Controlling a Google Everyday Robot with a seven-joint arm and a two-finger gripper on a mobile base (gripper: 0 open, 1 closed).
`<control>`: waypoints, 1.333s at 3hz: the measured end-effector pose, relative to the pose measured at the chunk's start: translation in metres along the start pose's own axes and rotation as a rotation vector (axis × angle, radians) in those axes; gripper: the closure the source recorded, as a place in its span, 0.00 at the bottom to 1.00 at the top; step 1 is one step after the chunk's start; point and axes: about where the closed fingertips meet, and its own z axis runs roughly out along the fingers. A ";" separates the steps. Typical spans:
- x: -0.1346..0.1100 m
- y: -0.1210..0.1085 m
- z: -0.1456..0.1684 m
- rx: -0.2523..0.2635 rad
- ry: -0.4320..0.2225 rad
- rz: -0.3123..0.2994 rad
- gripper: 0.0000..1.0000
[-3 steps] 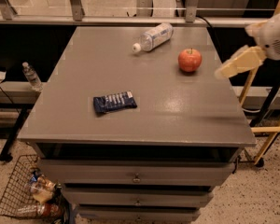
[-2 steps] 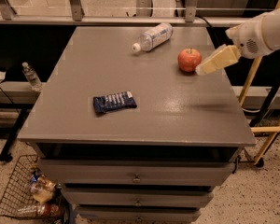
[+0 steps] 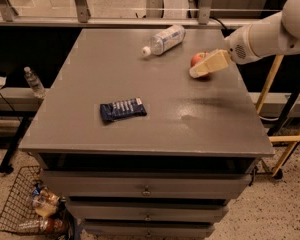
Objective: Move apple near rxbar blueberry
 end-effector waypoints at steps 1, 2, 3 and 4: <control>0.005 -0.001 0.024 -0.011 0.017 0.046 0.00; 0.010 -0.003 0.043 -0.021 0.036 0.080 0.15; 0.015 -0.004 0.056 -0.032 0.040 0.102 0.46; 0.014 -0.002 0.050 -0.045 0.012 0.085 0.70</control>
Offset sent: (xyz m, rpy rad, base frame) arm 0.0377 0.0156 -0.0504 0.0413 0.1122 -0.0643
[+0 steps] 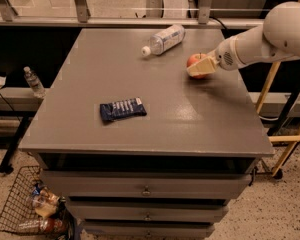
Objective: Move apple near rxbar blueberry
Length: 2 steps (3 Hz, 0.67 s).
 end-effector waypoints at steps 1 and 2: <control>-0.026 0.023 -0.036 -0.091 -0.095 -0.073 0.93; -0.055 0.065 -0.059 -0.250 -0.164 -0.271 1.00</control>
Offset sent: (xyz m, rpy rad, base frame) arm -0.1206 0.0657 0.1071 -0.0470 -0.2813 0.8385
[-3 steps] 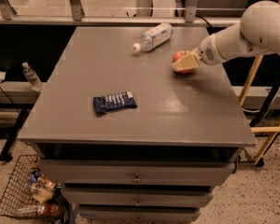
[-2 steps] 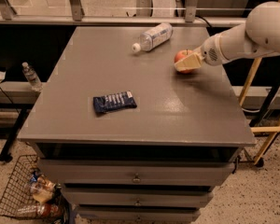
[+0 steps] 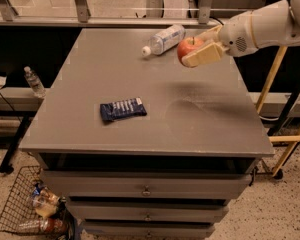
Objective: Move apple near rxbar blueberry
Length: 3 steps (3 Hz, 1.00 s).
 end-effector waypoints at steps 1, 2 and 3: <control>0.006 0.019 -0.001 -0.075 0.028 -0.087 1.00; 0.008 0.027 0.015 -0.115 0.029 -0.075 1.00; 0.007 0.049 0.038 -0.146 0.030 -0.110 1.00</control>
Offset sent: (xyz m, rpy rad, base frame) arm -0.0210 0.0296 -0.0293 -0.0323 0.0473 0.1560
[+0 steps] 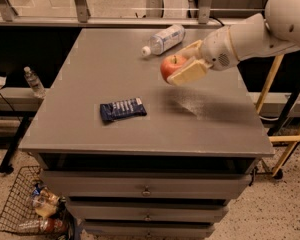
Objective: Move apple near rxbar blueberry
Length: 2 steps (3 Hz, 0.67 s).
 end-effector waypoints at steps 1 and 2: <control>-0.009 0.025 0.031 -0.058 0.028 -0.061 1.00; -0.007 0.038 0.048 -0.097 0.049 -0.078 1.00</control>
Offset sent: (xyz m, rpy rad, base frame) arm -0.0326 0.0652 -0.0409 -0.0947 0.0214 0.1547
